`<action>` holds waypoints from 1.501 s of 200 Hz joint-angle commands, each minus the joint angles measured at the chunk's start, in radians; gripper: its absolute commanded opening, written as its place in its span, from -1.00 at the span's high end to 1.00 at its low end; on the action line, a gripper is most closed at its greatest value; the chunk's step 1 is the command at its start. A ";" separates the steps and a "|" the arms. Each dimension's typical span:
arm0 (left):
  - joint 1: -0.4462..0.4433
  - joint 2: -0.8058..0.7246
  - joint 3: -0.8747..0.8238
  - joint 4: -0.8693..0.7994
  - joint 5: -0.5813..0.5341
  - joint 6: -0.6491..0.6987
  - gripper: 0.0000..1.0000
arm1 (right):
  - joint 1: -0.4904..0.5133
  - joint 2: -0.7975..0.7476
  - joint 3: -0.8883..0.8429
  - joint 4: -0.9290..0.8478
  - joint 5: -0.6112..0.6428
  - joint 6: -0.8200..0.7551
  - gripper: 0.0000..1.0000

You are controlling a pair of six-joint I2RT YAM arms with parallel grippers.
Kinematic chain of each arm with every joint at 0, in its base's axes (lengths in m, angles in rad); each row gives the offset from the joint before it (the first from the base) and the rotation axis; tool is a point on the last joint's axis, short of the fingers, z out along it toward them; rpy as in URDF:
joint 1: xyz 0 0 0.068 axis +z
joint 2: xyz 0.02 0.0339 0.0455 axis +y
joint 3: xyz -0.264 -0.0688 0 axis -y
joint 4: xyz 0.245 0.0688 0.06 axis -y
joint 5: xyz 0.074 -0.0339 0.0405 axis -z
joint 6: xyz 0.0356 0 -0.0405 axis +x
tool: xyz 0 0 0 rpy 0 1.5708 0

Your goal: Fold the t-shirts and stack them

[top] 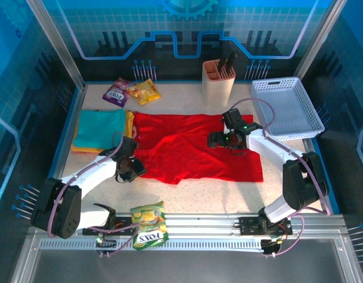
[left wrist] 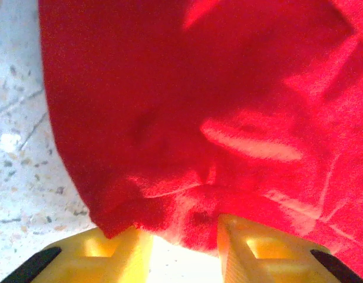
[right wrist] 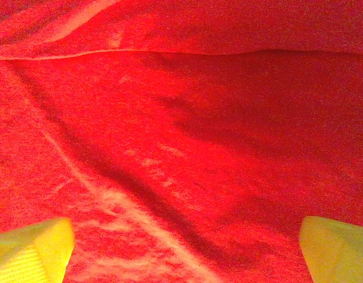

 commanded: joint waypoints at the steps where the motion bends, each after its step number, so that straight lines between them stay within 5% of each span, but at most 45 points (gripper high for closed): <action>1: -0.004 0.034 0.031 0.019 -0.034 0.036 0.31 | 0.011 0.002 0.015 -0.014 0.001 0.015 -0.96; 29: -0.004 0.073 0.039 0.030 -0.025 0.044 0.44 | 0.011 0.005 0.018 -0.016 0.004 0.013 -0.95; 72: -0.008 0.063 0.120 -0.078 -0.005 0.080 1.00 | 0.009 0.012 0.020 -0.026 0.019 0.013 -0.92; 101: -0.015 0.049 0.255 -0.198 0.027 0.130 1.00 | 0.006 0.024 0.021 -0.028 0.020 0.016 -0.91; 153: -0.016 0.253 0.553 -0.247 0.060 0.210 1.00 | 0.002 0.041 0.036 -0.041 -0.008 0.022 -0.91; 212: -0.010 0.666 1.009 -0.340 0.055 0.308 0.89 | -0.003 0.010 0.015 -0.052 -0.005 0.019 -0.90; 240: -0.009 0.735 1.132 -0.387 0.056 0.323 0.29 | -0.006 -0.010 0.000 -0.052 -0.002 0.018 -0.90; 300: -0.012 0.445 0.729 -0.188 0.104 0.256 0.22 | -0.023 -0.007 -0.025 -0.024 -0.018 0.028 -0.91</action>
